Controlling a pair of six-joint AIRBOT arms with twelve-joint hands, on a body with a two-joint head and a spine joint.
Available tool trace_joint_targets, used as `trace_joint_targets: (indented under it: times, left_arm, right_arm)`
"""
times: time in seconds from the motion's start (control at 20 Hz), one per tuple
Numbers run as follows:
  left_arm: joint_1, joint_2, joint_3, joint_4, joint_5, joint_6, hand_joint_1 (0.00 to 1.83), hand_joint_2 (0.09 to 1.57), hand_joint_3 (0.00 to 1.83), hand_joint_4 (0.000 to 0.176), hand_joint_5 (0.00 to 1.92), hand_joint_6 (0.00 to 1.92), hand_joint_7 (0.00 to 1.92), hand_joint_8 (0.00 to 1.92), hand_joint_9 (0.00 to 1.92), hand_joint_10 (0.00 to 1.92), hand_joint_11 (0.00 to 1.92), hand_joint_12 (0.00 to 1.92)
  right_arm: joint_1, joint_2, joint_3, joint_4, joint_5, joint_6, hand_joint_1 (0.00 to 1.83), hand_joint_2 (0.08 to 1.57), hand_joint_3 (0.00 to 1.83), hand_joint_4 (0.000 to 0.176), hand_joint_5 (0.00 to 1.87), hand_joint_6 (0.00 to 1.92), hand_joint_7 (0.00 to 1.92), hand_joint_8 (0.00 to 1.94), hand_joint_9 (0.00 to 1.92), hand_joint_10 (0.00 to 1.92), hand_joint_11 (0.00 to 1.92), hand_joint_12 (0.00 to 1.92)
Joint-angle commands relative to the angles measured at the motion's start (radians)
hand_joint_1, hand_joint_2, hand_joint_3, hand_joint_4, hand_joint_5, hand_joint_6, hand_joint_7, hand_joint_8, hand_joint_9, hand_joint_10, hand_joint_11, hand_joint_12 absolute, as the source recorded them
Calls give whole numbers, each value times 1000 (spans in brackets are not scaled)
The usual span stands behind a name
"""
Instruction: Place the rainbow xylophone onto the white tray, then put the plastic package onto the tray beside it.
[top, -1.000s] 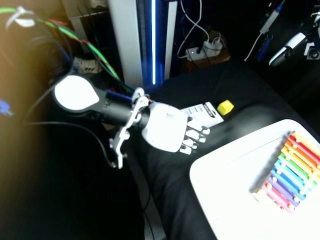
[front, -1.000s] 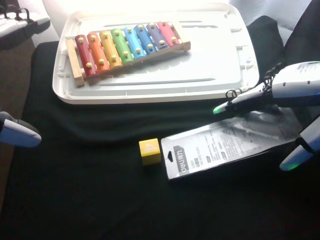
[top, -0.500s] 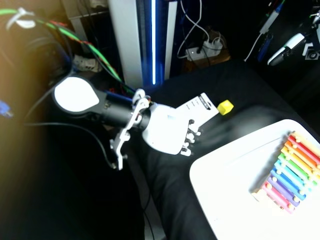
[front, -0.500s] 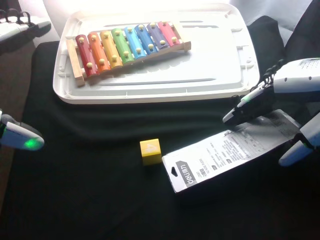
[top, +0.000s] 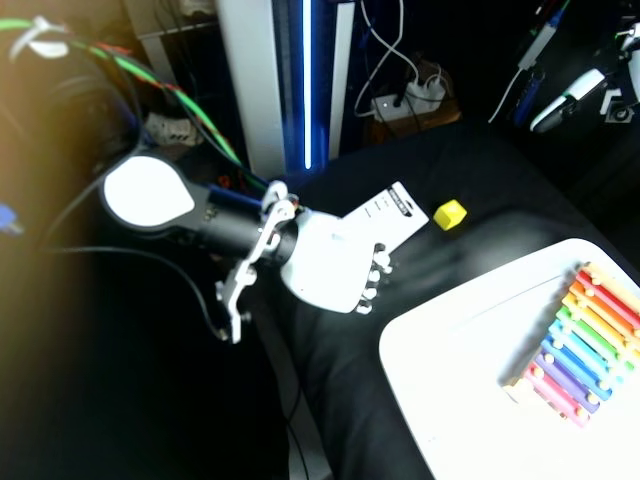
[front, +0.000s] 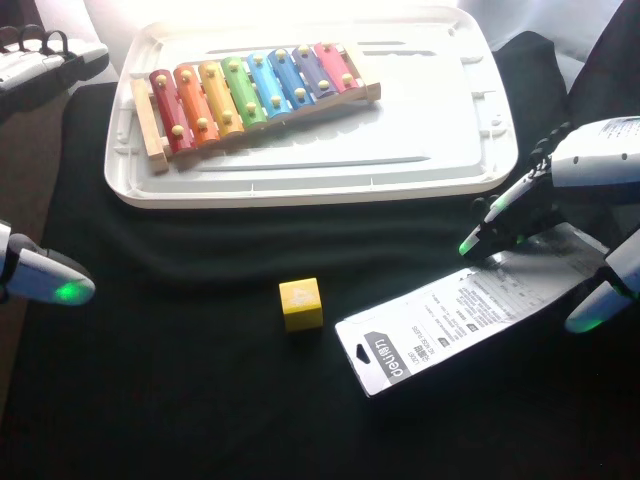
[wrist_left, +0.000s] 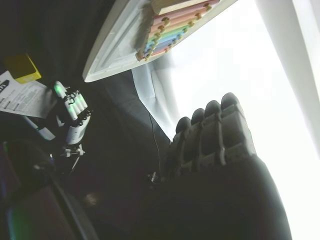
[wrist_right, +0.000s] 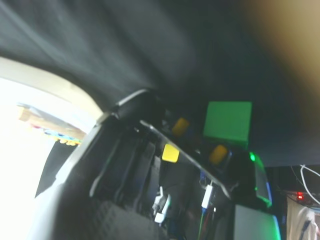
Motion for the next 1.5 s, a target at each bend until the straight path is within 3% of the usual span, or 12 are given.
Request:
trace_joint_targets:
  times: [0.0, 0.1, 0.15, 0.2, 0.35, 0.5, 0.65, 1.1, 1.15, 1.25, 1.3, 1.45]
  left_arm:
    - [-7, 0, 2, -25, -117, 1, 766, 619, 1, 0, 0, 0, 0, 0, 0, 0, 0, 0]
    - [-6, -1, 2, -25, -117, 1, 768, 601, 0, 0, 0, 0, 0, 0, 0, 0, 0, 0]
    - [-6, -2, 2, -25, -118, 1, 780, 596, 0, 0, 0, 0, 0, 0, 0, 0, 0, 0]
    - [-6, -2, 2, -25, -119, 1, 785, 597, 0, 0, 0, 0, 0, 0, 0, 0, 0, 0]
    - [-6, -2, 2, -25, -121, 1, 789, 599, 0, 0, 0, 0, 0, 0, 0, 0, 0, 0]
    - [-5, -4, 2, -25, -122, 1, 792, 608, 0, 0, 0, 0, 0, 0, 0, 0, 0, 0]
    - [-5, -9, 3, -25, -122, 1, 804, 622, 5, 0, 0, 0, 0, 0, 0, 0, 0, 0]
    - [16, -10, 3, -43, -135, 1, 827, 632, 8, 0, 0, 0, 0, 0, 0, 0, 0, 0]
    - [20, -10, 3, -47, -138, 1, 828, 622, 3, 0, 0, 0, 0, 0, 0, 0, 0, 0]
    - [33, -11, 3, -56, -147, 1, 809, 620, 2, 0, 0, 0, 0, 0, 0, 0, 0, 0]
    - [37, -11, 2, -59, -150, 1, 832, 621, 2, 0, 0, 0, 0, 0, 0, 0, 0, 0]
    - [46, -11, 2, -67, -157, 1, 823, 614, 0, 0, 0, 0, 0, 0, 0, 0, 0, 0]
  right_arm:
    - [4, -4, 5, 46, 32, 0, 1335, 1093, 0, 0, 662, 5, 994, 812, 719, 1389, 813, 1609]
    - [4, -7, 7, 46, 32, 0, 1343, 1148, 1, 0, 750, 16, 873, 1182, 775, 1386, 838, 1592]
    - [4, -10, 8, 47, 32, 0, 1249, 1208, 18, 0, 695, 870, 846, 1403, 828, 1258, 870, 1473]
    - [4, -11, 8, 47, 32, 0, 1222, 1244, 3, 0, 659, 1079, 812, 1500, 852, 1261, 881, 1477]
    - [4, -11, 10, 47, 33, 0, 1338, 1164, 0, 0, 749, 1170, 874, 1176, 940, 1250, 876, 1365]
    - [4, -15, 10, 47, 33, 0, 1229, 1199, 4, 0, 786, 1132, 858, 1438, 901, 1532, 962, 1621]
    - [4, -22, 10, 55, 33, -1, 1566, 1087, 0, 0, 585, 1751, 751, 1921, 976, 1907, 1093, 1885]
    - [94, -12, 9, 100, 47, -35, 1537, 1079, 0, 0, 624, 1639, 840, 1733, 1061, 1776, 1119, 1828]
    - [107, -11, 8, 100, 47, -41, 1263, 1166, 17, 0, 787, 1134, 923, 1384, 1080, 1676, 1122, 1792]
    - [126, -7, 7, 115, 47, -60, 1153, 1182, 10, 0, 824, 1258, 986, 1632, 1168, 1720, 1190, 1824]
    - [131, -4, 5, 124, 48, -69, 1449, 1082, 0, 0, 740, 1550, 1003, 1680, 1182, 1732, 1198, 1838]
    - [149, 4, 3, 180, 49, -123, 1548, 1044, 0, 0, 651, 1791, 1055, 1770, 1241, 1764, 1238, 1861]
